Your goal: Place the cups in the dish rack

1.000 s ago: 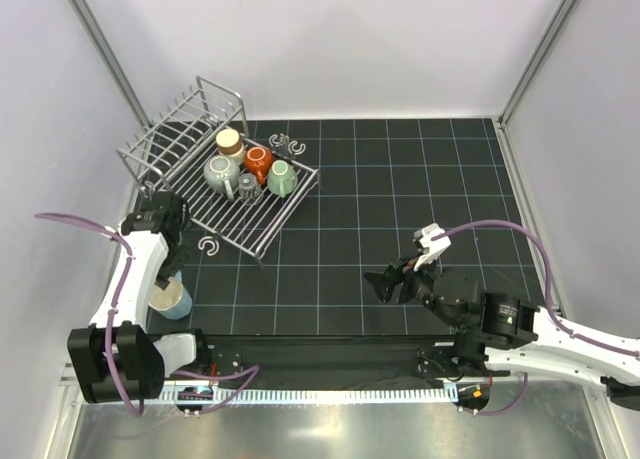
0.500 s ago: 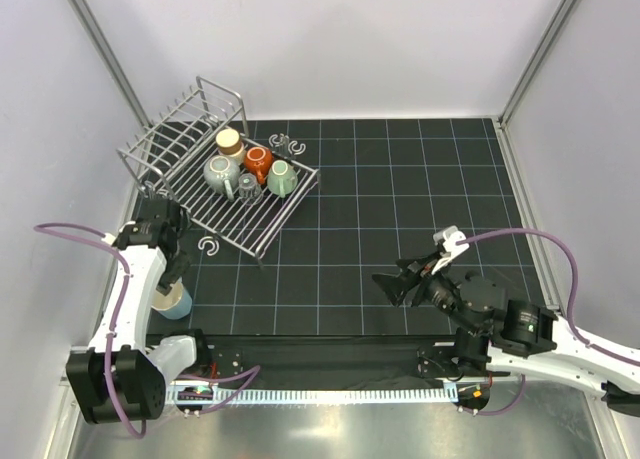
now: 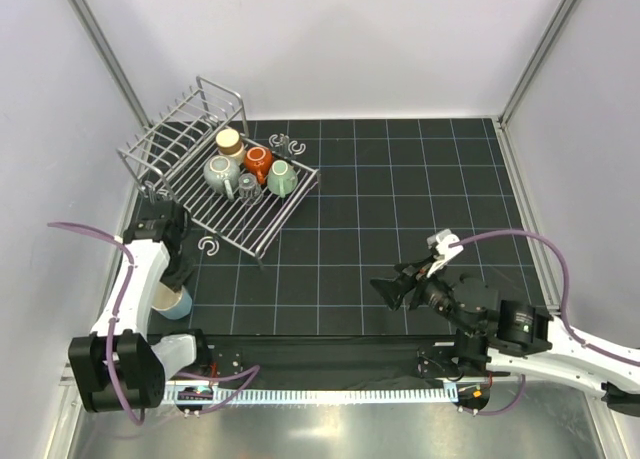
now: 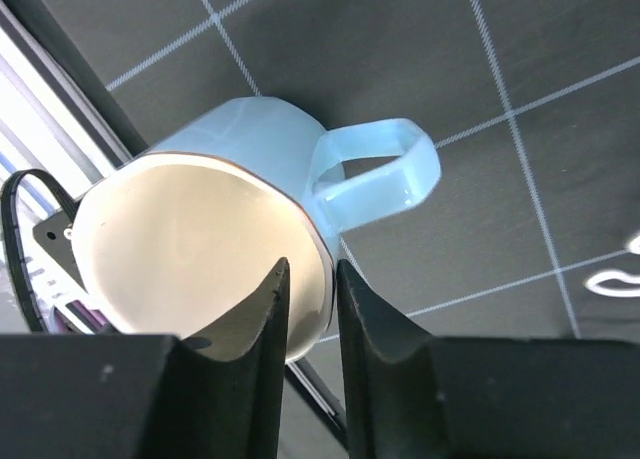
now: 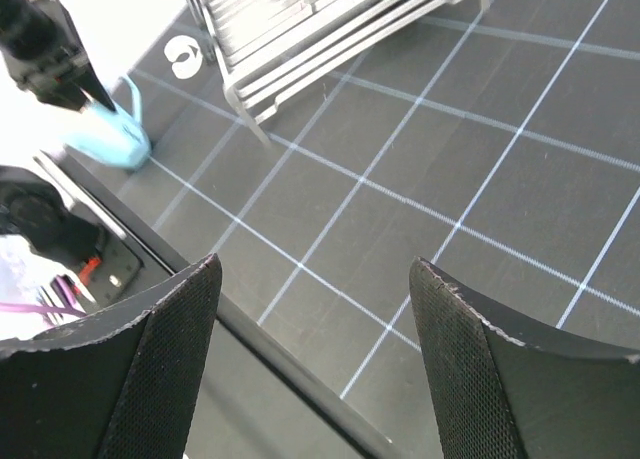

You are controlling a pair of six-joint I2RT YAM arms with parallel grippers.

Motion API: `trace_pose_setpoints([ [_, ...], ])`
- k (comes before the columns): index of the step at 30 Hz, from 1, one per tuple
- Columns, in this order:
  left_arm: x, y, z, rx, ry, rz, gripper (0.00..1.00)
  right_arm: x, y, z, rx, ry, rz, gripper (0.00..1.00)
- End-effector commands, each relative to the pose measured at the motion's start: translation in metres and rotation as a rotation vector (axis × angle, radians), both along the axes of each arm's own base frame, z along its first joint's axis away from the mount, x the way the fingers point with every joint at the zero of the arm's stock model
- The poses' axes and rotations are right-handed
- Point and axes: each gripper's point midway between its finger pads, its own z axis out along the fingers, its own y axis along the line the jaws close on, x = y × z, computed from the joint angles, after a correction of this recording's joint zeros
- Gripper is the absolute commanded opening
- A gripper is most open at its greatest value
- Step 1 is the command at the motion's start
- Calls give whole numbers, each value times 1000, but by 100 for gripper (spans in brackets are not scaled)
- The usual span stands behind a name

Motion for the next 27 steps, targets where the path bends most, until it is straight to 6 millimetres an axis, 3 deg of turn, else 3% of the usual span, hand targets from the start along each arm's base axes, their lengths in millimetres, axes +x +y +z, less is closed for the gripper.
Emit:
trace_pose_setpoints([
  [1,-9,-3,-7,-19,19,-5,23,-1,12,5,14,22,18,77],
  [2,-8,-4,-7,-23,3,-8,21,0,14,5,16,25,16,77],
  [5,-4,-3,7,-16,-35,-13,0,-1,21,6,19,33,33,78],
  [8,3,-1,29,-1,-90,-35,0,-4,27,7,-11,49,63,79],
  [10,10,-13,45,-62,-156,-106,0,-7,29,6,-38,67,79,79],
  [15,29,-40,116,-144,-547,-222,0,-13,36,7,-97,98,129,81],
  [18,30,-68,146,-259,-672,-338,0,-15,41,10,-136,86,163,81],
  [21,57,-117,186,-462,-911,-545,0,-14,51,13,-169,85,188,81],
  [22,55,-141,197,-589,-941,-640,1,-14,55,15,-171,84,198,81],
  [24,65,-160,208,-698,-972,-698,0,-17,66,20,-166,99,230,81],
  [25,69,-168,227,-706,-1046,-767,1,-18,72,26,-146,94,249,82],
  [27,67,-184,246,-724,-1094,-859,0,-24,85,30,-136,115,315,85],
])
